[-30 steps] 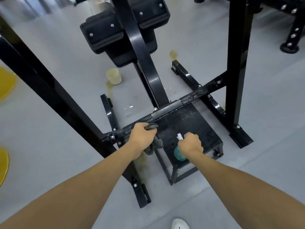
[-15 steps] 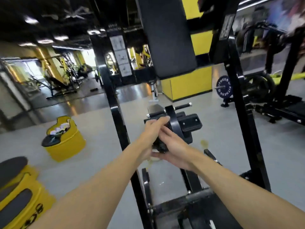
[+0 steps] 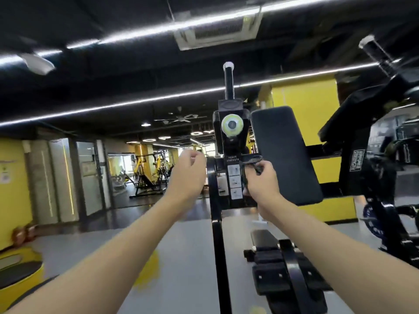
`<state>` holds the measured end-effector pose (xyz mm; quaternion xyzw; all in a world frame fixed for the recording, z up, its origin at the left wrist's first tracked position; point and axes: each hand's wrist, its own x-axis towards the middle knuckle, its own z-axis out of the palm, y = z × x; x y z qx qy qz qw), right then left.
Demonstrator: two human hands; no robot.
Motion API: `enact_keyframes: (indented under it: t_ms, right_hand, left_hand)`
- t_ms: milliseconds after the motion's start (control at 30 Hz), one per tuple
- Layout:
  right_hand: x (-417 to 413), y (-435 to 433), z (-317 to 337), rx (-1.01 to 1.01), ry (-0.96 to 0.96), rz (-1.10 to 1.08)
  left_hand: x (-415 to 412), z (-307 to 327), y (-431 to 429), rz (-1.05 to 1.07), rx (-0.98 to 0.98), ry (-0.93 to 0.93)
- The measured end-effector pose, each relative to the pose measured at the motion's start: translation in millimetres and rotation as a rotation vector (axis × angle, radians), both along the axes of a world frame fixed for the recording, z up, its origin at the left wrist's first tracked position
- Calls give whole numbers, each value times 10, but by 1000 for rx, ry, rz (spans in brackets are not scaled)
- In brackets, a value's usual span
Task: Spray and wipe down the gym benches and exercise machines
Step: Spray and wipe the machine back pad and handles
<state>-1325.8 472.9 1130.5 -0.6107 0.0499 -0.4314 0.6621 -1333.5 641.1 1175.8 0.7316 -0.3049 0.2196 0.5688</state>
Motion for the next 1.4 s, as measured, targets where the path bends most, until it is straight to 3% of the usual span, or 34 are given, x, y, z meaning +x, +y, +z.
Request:
enact_keyframes:
  t_ms: [133,267,433,567,800,1000,1100,1267,1400]
  right_hand:
    - [202,-360,432,40,6,-17]
    - [437,-749,733,-105,60,14]
    - [827,-1062,957,-204,-35,39]
    - [1190,-1126,1177,-244,-104,53]
    - [1566,-1063,1360,-499,-220,-127]
    - [1424,-1155,1129,-742,-185,-105]
    - [1343,-1231,1154,-733,-191,-23]
    - [1446,-1118,1260,-509,-96,-31]
    - [1311,-1080,1139,-654,-100,-22]
  left_hand:
    - [-247,516,-183,112,35,-239]
    - [-301,880,-586,231,146,-346]
    - [-70,934,-979,412,242,-350]
    - [61,874,-1035,556,226,-480]
    - [120,898,-1016,585,244,-597]
    - [140,862,-1034,568,210,-633]
    - [158,857,-1034,560,210,-631]
    - [171,840,-1026,552,209,-624]
    - [189,852,-1026,548,197,-651]
